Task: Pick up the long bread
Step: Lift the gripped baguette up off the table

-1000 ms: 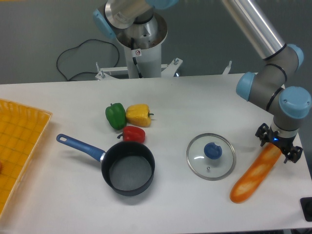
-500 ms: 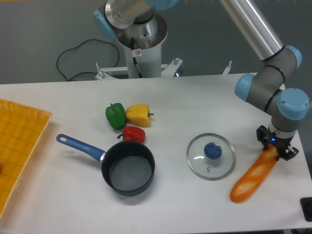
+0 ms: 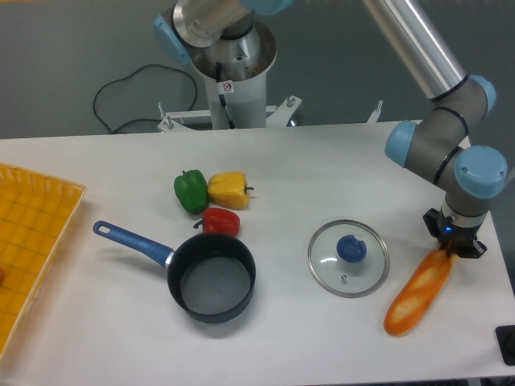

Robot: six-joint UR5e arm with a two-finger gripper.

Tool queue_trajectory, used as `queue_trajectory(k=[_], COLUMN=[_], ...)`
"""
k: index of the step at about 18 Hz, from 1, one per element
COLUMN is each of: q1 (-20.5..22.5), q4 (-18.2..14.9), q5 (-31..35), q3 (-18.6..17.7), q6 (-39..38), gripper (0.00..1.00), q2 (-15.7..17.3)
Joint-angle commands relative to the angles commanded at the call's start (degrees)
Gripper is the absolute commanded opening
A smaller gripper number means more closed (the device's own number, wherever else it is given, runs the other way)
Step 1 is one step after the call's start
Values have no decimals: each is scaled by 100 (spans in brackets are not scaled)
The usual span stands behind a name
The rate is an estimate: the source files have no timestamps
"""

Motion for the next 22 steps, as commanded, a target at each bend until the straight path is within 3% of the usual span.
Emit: queue_trajectory(k=[7,10,16,22], q1=[35,44,-35,-430], q4=[-62,-245,-1141,-1757], q5=[-27,-18,-44,-158], q3=[-211,-237,-325,-334], q6=[-9,-70,-525,-1230], gripper=[0,0,0,0], q2=[448,632,1238,1704])
